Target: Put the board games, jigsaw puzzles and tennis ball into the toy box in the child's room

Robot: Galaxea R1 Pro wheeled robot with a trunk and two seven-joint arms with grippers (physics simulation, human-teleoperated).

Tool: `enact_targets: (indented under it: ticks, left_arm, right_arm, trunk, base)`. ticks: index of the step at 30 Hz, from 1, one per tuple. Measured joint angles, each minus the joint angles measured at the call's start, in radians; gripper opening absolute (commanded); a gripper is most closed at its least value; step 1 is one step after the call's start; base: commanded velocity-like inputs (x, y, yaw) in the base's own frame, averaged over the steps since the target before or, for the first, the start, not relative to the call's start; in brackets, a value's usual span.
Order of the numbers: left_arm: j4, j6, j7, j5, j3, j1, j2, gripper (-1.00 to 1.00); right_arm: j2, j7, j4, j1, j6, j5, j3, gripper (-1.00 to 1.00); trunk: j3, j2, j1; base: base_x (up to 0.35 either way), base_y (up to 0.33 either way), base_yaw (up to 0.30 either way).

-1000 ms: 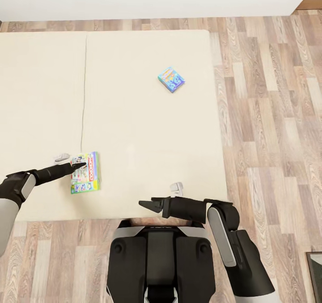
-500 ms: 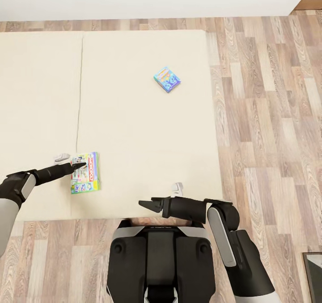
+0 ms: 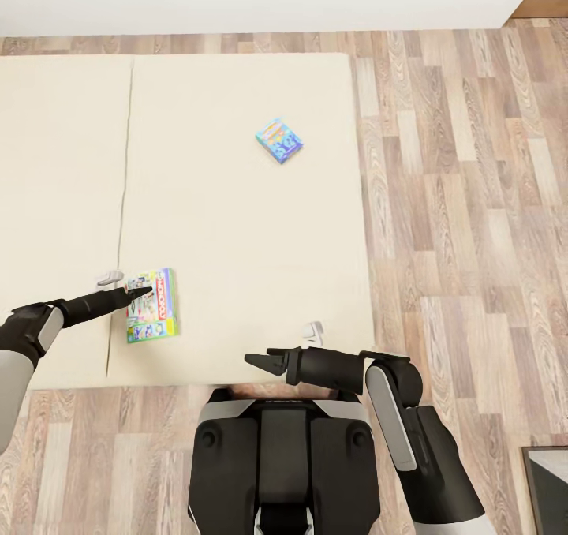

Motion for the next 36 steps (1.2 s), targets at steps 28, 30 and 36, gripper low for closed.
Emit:
enact_targets:
  ticks: [28,30,36]
  left_arm:
    - [0.000,0.000,0.000,-0.001,0.000,0.000,0.000,1.00]
    - [0.000,0.000,0.000,-0.001,0.000,0.000,0.000,1.00]
    - [0.000,0.000,0.000,-0.001,0.000,0.000,0.000,1.00]
  right_arm:
    - [0.000,0.000,0.000,0.000,0.001,0.000,0.000,1.00]
    - [0.000,0.000,0.000,0.000,0.001,0.000,0.000,1.00]
    - [0.000,0.000,0.000,0.000,0.001,0.000,0.000,1.00]
  trunk:
    - [0.000,0.000,0.000]
    - [0.000,0.000,0.000]
    - [0.000,0.000,0.000]
  base:
    - [0.000,-0.209,0.000]
    - [0.000,-0.237,0.000]
    - [0.000,-0.224,0.000]
